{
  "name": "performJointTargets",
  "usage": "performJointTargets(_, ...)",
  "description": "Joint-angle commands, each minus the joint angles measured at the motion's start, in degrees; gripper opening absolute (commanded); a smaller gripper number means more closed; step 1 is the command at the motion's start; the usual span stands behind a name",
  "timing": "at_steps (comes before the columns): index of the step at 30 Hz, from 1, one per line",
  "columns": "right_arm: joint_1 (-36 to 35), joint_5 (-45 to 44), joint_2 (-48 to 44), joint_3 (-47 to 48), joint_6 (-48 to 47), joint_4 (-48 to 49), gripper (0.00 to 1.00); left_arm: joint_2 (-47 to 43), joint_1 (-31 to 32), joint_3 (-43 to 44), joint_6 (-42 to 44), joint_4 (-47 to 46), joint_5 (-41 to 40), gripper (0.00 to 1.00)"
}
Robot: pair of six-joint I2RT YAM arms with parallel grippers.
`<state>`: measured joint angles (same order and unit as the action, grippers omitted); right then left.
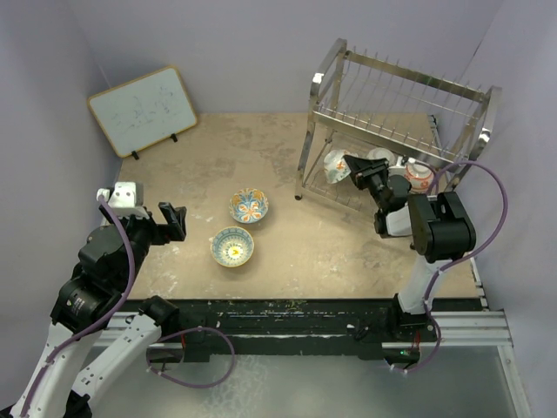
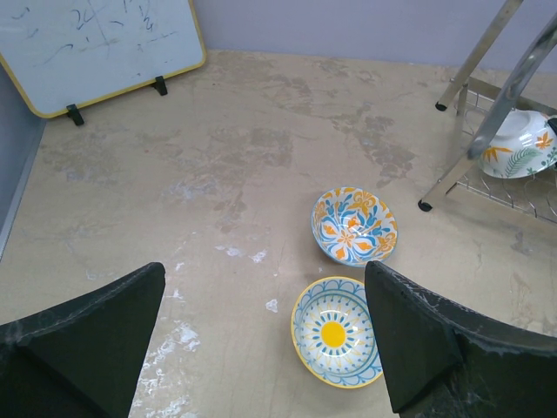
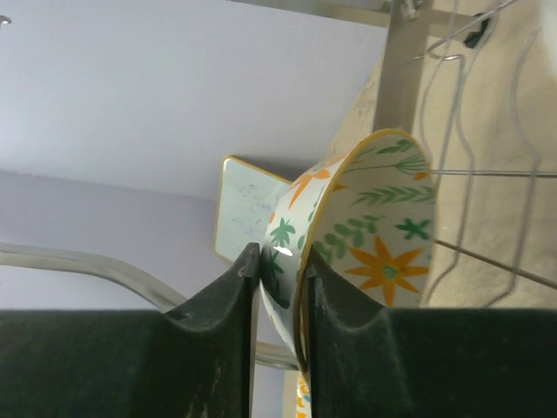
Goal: Load the bowls into the dish rack
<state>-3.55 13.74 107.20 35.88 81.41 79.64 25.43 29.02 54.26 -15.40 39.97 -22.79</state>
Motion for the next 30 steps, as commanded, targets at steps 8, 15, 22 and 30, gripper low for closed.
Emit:
performJointTargets(8,1.0,-4.9,-4.6,-3.2,-6.7,-18.4,0.39,0.3,0.2,0.7,0.3,-3.2,0.7,0.99)
performJointTargets(15,1.0,-7.6,-10.0,1.4,-13.2,-35.1,0.50,0.3,0.3,0.4,0.2,-3.7,1.8,0.99)
performJointTargets(22,0.9,-9.8,-12.0,4.1,-16.4,-44.2,0.64,-0.4,0.3,-0.1,0.1,-3.9,1.9,0.99)
performJointTargets(30,0.9,-12.2,-13.2,5.4,-18.6,-49.8,0.78,-1.1,0.3,-0.1,0.2,-3.6,1.7,0.99)
